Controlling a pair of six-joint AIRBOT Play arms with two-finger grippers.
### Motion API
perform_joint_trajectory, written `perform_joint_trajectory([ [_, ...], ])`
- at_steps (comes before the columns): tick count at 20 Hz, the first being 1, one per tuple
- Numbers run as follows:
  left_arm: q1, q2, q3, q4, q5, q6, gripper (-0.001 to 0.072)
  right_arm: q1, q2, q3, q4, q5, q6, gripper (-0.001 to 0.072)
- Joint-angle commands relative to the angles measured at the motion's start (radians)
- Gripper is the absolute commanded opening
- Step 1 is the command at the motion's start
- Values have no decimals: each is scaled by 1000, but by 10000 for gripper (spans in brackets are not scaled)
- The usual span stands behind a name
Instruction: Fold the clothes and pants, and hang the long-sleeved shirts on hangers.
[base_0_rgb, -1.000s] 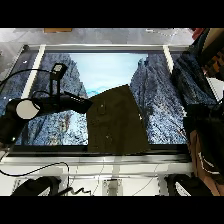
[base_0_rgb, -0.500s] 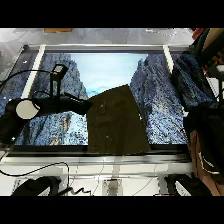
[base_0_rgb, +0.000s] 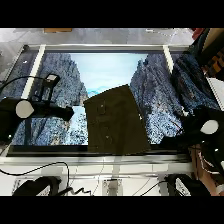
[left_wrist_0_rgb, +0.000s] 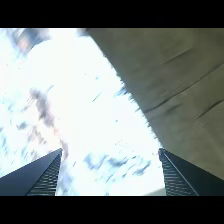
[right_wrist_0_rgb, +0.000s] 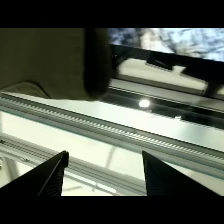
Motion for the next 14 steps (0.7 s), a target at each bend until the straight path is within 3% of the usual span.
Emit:
perform_joint_trajectory([
  [1, 54, -1, -89, 37, -27, -8, 579, -13, -22, -154, 120, -157, 87, 522],
  [3, 62, -1, -161, 35, -30, -8, 575, -13, -73, -158, 173, -194, 124, 566],
  [6, 62, -1, -241, 3, -59, -8, 577, -13, -201, -157, 307, -228, 118, 566],
  [9, 63, -1, -276, -63, -101, 3, 577, -13, -346, -156, 342, -268, 111, 565],
  [12, 63, -2, -282, -118, -124, 3, 577, -13, -410, -156, 434, -318, 4, 558],
  [13, 63, -2, -282, -127, -127, 3, 577, -13, -411, -156, 459, -327, -21, 532],
  [14, 64, -2, -282, -127, -127, 3, 577, -13, -411, -156, 474, -331, -45, 459],
])
